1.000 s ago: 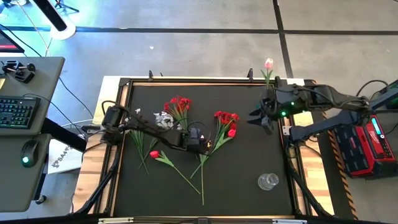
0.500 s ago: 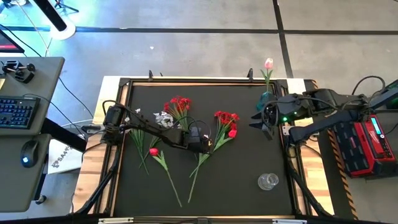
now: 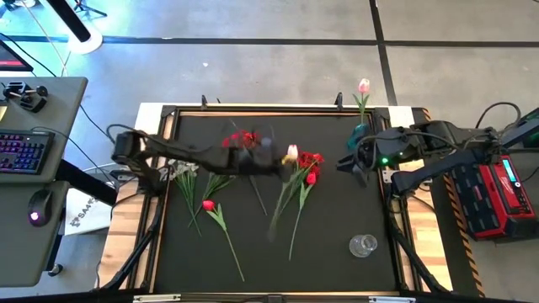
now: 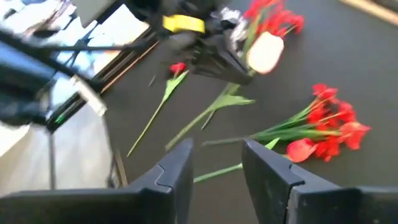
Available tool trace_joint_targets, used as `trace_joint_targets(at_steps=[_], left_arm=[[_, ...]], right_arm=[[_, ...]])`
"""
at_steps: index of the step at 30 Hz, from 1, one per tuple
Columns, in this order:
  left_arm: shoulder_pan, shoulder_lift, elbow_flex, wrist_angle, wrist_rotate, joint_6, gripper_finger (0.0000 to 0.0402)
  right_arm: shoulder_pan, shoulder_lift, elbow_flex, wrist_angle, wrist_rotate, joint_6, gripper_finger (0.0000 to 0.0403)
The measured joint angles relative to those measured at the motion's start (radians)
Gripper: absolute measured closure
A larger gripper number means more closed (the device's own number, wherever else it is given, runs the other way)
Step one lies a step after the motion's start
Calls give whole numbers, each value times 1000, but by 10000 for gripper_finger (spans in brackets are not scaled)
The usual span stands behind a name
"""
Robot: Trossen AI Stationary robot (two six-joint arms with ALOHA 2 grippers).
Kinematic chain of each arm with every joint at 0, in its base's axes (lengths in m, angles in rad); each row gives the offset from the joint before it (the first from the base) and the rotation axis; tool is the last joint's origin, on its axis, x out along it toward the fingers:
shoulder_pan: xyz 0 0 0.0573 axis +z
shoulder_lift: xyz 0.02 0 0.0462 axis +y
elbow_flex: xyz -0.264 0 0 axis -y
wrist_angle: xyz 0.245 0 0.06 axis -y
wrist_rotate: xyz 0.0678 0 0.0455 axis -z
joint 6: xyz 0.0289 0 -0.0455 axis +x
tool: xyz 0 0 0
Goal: Sort flowers into vase by color
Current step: Put the pink flower into the blue vase
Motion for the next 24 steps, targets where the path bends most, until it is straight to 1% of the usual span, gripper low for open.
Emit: trace_joint_targets(at_steps=[3, 6, 8, 11, 14, 17, 18, 21, 23, 24], left_arm=[[43, -56, -1, 38, 28, 104, 401], [79, -107, -1, 49, 73, 196, 401], [94, -133, -1, 50, 91, 255, 401], [114, -171, -1, 49, 121, 331, 402], [129, -197, -1, 51, 160, 396, 401], [142, -203, -1, 66, 214, 463, 401], [148, -203, -1, 76, 231, 481, 401], [170, -204, -1, 123, 291, 500, 401], [183, -197, -1, 178, 343, 500, 401], [188, -195, -1, 204, 367, 503, 401]], right_arm=[[18, 1, 0, -8, 107, 26, 280], [39, 9, -9, -52, 203, 79, 276], [62, 2, -66, -37, 263, 119, 271], [107, -15, -211, 40, 334, 182, 262], [142, -39, -380, 228, 365, 200, 257], [160, -62, -531, 479, 372, 160, 260], [164, -68, -575, 587, 371, 133, 262], [157, -89, -672, 905, 363, 51, 267], [135, -97, -708, 1056, 363, -12, 267], [121, -99, -718, 1095, 359, -38, 265]])
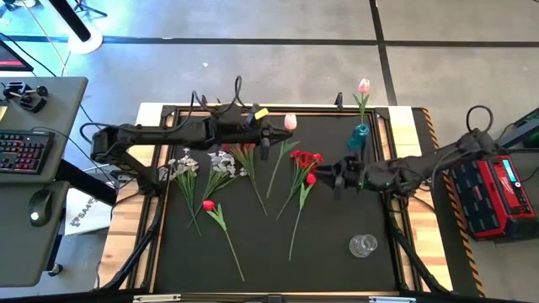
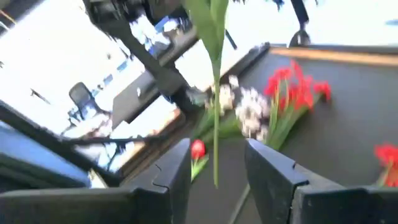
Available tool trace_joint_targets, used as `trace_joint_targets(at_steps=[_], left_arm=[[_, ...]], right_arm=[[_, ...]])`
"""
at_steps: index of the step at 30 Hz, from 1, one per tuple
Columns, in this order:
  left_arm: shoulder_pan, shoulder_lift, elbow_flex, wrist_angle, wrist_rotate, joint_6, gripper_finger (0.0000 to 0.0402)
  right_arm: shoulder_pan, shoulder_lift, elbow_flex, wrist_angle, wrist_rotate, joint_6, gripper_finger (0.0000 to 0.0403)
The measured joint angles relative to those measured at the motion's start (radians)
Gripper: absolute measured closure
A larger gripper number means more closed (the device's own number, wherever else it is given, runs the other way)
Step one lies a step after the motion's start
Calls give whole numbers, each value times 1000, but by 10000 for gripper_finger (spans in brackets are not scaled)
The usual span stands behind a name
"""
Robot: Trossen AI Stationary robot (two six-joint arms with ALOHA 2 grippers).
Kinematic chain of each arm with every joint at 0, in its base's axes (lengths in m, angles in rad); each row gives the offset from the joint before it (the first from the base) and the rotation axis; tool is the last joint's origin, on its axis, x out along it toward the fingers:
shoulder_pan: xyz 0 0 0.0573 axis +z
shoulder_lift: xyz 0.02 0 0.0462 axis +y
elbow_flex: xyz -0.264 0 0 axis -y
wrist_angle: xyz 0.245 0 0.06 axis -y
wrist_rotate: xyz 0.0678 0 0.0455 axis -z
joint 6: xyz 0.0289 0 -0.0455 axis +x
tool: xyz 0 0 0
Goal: Sort flowers into vase by color
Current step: Put the pink flower into the blue vase
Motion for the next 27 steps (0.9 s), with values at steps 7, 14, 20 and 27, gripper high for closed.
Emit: trace_joint_targets(at_steps=[7, 14, 20, 27], left_arm=[[5, 40, 0, 248, 120, 37, 401], [0, 94, 0, 374, 138, 4, 401], [-7, 124, 0, 405, 137, -20, 401], [-7, 128, 0, 400, 134, -4, 401]], right_arm=[[-124, 19, 30, 34, -126, -181, 219], [-202, 90, 100, 45, -225, -266, 173], [-262, 153, 142, 45, -304, -280, 202], [-281, 171, 150, 70, -347, -261, 279]])
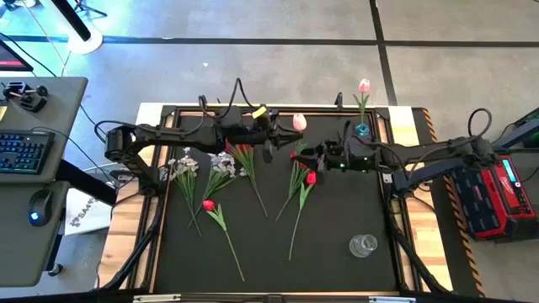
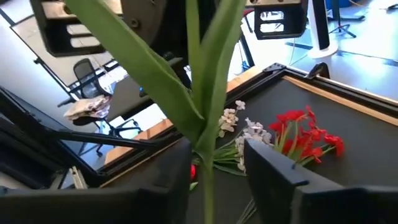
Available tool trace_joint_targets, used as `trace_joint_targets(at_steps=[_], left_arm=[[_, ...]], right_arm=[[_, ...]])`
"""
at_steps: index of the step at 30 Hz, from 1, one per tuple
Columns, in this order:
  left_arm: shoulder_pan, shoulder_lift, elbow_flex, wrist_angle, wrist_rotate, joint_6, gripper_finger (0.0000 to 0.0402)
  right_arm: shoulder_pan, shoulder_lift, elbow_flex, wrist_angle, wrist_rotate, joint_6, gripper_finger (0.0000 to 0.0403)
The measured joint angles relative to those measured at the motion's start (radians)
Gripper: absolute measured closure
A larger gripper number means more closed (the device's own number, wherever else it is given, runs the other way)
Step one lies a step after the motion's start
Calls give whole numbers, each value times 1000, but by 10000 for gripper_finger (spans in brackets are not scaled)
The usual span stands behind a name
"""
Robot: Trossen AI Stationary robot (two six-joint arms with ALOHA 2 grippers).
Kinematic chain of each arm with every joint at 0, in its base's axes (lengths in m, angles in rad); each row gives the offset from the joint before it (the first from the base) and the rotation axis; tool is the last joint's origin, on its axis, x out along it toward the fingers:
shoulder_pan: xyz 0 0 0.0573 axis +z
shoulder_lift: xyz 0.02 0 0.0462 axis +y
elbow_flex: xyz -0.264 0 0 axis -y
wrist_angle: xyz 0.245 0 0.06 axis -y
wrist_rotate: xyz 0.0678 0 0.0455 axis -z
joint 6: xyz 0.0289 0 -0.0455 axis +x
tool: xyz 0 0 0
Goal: Sort flowers into vase by color
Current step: Put the pink flower into the blue vase
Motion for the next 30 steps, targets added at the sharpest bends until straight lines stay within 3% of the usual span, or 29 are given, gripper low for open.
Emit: trace_joint_targets(at_steps=[9, 17, 22, 30], left_arm=[[0, 0, 0, -45, -1, 8, 400], [0, -1, 0, -47, -3, 13, 382], [0, -12, 0, -54, 6, 86, 353], [4, -15, 0, -139, -1, 70, 251]], right_arm=[[-26, 0, 0, 25, -65, -18, 389], [-45, 0, 0, 26, -53, -21, 399], [-29, -39, 1, -34, 79, -28, 400], [-10, -182, 2, -210, 336, -47, 402]])
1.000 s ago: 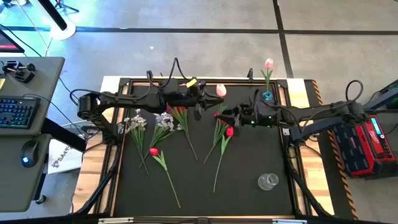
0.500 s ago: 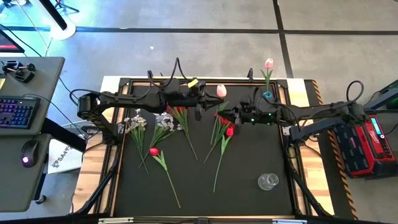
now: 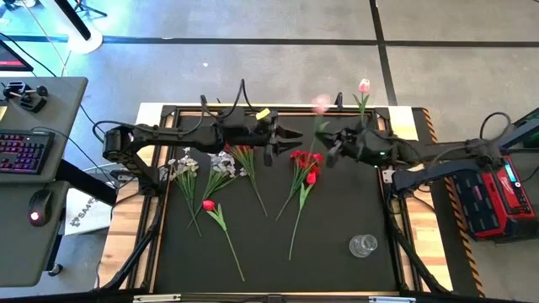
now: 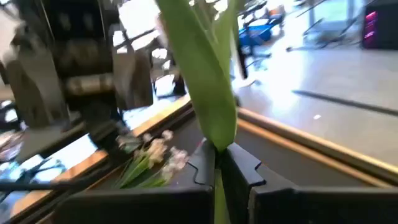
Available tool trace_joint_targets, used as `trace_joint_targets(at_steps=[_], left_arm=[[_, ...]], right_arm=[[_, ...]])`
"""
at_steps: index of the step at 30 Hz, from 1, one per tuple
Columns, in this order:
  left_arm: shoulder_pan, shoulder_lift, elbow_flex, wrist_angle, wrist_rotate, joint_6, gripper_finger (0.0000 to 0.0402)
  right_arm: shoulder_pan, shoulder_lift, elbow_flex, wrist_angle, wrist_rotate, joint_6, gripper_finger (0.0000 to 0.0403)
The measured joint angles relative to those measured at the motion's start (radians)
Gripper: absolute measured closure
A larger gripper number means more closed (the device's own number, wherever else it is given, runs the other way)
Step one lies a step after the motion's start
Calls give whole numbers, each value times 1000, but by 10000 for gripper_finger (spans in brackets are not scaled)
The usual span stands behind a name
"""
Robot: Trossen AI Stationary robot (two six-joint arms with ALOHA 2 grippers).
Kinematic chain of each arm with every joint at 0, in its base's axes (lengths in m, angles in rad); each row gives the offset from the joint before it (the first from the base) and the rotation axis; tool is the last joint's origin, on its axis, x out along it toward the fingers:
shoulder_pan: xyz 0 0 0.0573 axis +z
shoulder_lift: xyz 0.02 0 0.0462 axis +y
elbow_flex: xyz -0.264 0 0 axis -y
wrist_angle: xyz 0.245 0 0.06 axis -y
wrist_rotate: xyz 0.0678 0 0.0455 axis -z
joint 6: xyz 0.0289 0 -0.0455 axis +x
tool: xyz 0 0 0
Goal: Sort flowers into vase by color
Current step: Put the pink flower into the blue vase
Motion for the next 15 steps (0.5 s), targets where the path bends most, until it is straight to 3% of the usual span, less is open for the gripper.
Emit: trace_joint_targets(at_steps=[4, 15], left_arm=[[1, 0, 0, -81, 5, -8, 229], [4, 0, 0, -127, 0, 9, 235]], right_arm=[[8, -102, 0, -87, 145, -52, 402], [7, -303, 0, -293, 586, -211, 403]])
